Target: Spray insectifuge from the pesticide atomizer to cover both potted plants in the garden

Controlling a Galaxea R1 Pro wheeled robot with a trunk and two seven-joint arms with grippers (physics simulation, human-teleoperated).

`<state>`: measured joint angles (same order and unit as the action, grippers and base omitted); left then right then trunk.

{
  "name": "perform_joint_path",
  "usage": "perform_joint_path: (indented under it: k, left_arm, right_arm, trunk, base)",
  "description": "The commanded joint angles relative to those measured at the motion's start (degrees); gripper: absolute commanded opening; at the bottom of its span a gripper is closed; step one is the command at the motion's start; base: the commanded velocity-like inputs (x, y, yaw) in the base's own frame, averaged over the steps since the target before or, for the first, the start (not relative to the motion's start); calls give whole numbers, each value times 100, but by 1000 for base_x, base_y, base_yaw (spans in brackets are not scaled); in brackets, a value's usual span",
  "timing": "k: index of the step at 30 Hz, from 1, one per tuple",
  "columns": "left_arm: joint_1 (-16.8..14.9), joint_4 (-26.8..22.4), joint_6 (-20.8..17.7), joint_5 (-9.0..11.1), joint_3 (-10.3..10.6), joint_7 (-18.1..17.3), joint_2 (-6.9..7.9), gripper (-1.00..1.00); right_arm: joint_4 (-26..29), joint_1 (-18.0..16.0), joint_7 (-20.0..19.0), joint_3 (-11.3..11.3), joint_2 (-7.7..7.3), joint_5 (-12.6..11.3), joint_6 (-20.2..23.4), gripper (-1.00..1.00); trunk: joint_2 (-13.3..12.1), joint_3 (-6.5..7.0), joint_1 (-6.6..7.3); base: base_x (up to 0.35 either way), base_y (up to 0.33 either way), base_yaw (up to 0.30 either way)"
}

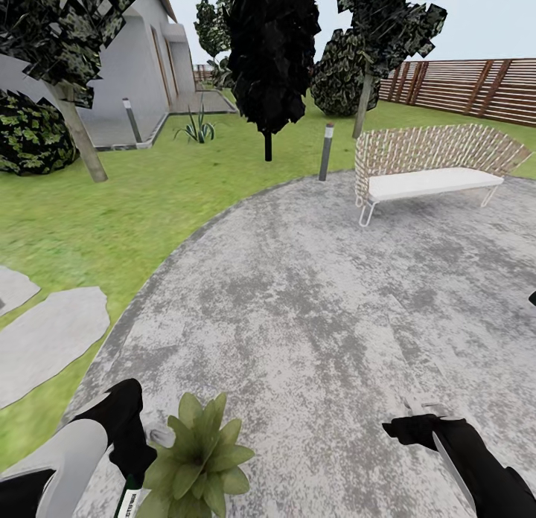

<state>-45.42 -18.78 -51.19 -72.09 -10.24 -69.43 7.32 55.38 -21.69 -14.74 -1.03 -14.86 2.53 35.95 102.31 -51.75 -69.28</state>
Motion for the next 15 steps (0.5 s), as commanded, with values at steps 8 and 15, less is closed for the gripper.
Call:
perform_joint_path:
  k: [8,15]
  left_arm:
    - [-2,-5,-40,-60,-48,-45,-11,-100]
    - [-2,-3,-41,-60,-48,-45,-10,-100]
  right_arm:
    - [7,-2,-38,-10,1,28,26,100]
    - [7,-2,-38,-11,3,20,26,100]
  trunk:
    - [2,-5,1]
    - [2,-32,1]
  base:
    - [0,0,0]
    - [0,0,54]
